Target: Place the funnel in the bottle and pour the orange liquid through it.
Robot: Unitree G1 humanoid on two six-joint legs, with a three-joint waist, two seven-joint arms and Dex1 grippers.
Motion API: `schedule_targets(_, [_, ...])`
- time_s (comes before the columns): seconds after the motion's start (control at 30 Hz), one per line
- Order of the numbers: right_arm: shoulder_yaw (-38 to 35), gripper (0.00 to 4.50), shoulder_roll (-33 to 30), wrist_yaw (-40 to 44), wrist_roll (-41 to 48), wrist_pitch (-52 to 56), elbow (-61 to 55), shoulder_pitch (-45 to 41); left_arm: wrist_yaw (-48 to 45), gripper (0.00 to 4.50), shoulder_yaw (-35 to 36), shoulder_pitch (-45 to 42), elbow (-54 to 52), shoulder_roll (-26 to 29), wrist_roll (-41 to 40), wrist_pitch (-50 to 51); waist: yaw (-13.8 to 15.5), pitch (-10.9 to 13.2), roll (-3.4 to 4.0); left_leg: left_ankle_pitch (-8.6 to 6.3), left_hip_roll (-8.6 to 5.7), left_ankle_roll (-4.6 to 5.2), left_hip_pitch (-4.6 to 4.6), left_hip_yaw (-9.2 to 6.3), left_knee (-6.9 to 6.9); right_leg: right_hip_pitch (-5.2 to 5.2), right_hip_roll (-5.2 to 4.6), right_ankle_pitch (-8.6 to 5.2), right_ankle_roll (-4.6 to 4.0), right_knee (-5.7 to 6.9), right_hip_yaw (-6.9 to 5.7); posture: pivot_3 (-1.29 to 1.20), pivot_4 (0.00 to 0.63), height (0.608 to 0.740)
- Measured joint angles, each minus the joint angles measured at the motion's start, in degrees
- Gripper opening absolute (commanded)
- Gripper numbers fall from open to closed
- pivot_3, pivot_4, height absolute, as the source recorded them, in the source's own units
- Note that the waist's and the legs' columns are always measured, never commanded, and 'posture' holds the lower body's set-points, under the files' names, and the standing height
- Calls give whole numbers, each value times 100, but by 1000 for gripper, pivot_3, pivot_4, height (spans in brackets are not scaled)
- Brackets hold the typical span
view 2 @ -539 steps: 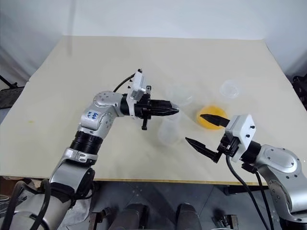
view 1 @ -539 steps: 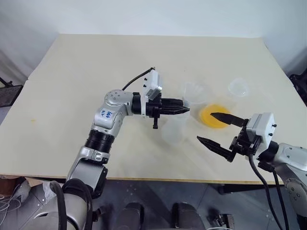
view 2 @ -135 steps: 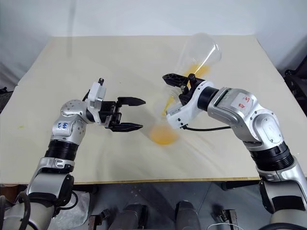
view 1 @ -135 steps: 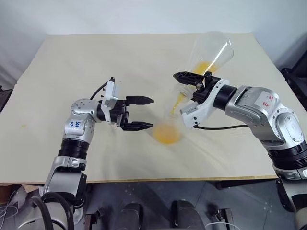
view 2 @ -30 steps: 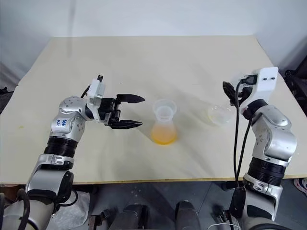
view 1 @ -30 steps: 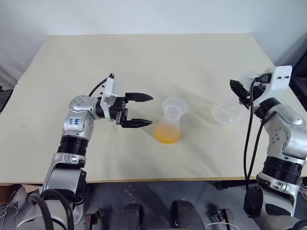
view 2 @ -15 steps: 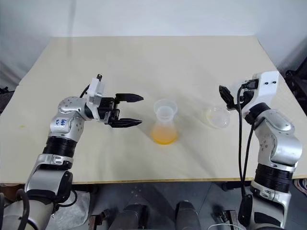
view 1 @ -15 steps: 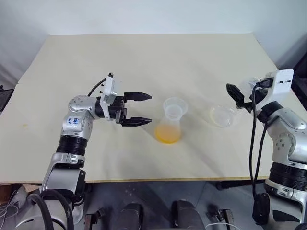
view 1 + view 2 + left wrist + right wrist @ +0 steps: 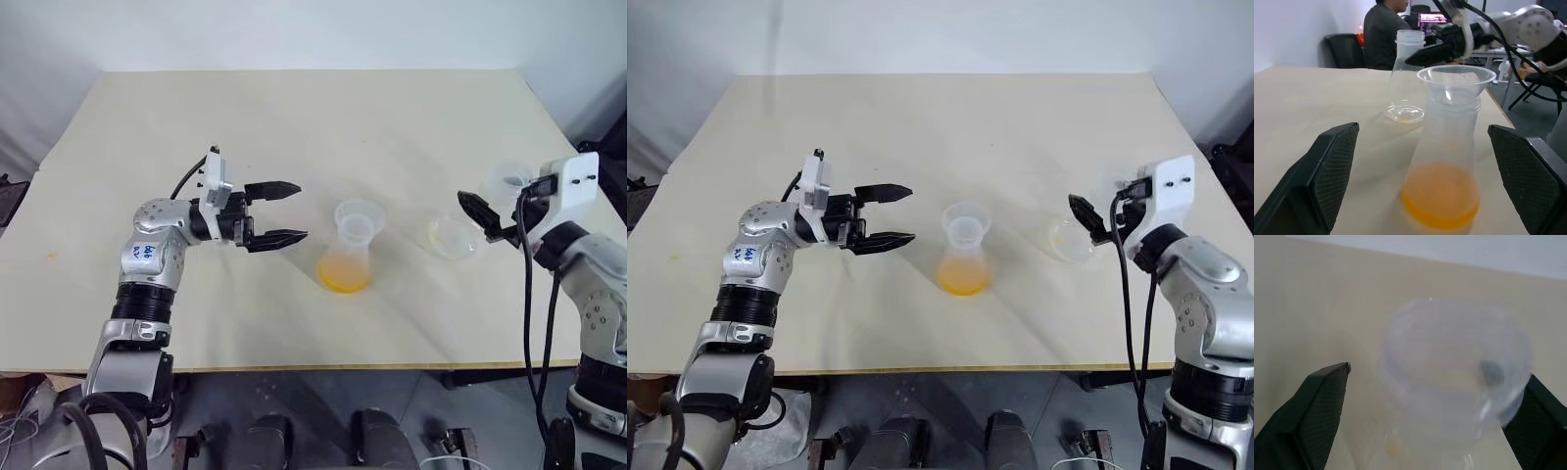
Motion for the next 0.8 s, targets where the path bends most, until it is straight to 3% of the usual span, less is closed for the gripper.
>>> schedule_targets(0.2, [-303, 4479, -152, -110, 161, 12, -155, 55, 130, 4500, 91, -17, 181, 42, 16, -101, -2, 0, 0, 0, 2, 0, 2, 0, -1, 0, 2, 0, 0, 1, 0, 0, 150, 740])
schedule_targets(0.37, [-667, 4479, -899, 234, 595, 455, -528, 524, 155, 4500, 231, -5, 370, 318, 31, -126, 9, 0, 0, -1, 0, 2, 1, 0, -1, 3, 1, 0, 0, -1, -1, 0, 150, 740])
schedule_targets(0.6, [-1225, 4479, -2052, 1712, 1178, 487, -777, 1660, -165, 4500, 303, 435, 239, 745, 21, -84, 13, 0, -1, -2, 5, 3, 4, 3, -2, 13, 5, 0, 0, -10, -2, 0, 150, 740])
schedule_targets(0.8, [-1315, 4479, -2066, 3326, 1426, -629, -976, 2470, -537, 4500, 381, 1260, -361, 1164, -145, 161, 2, 0, -1, -2, 9, 3, 15, 7, -2, 24, 5, 0, 0, -17, 0, 0, 150, 740])
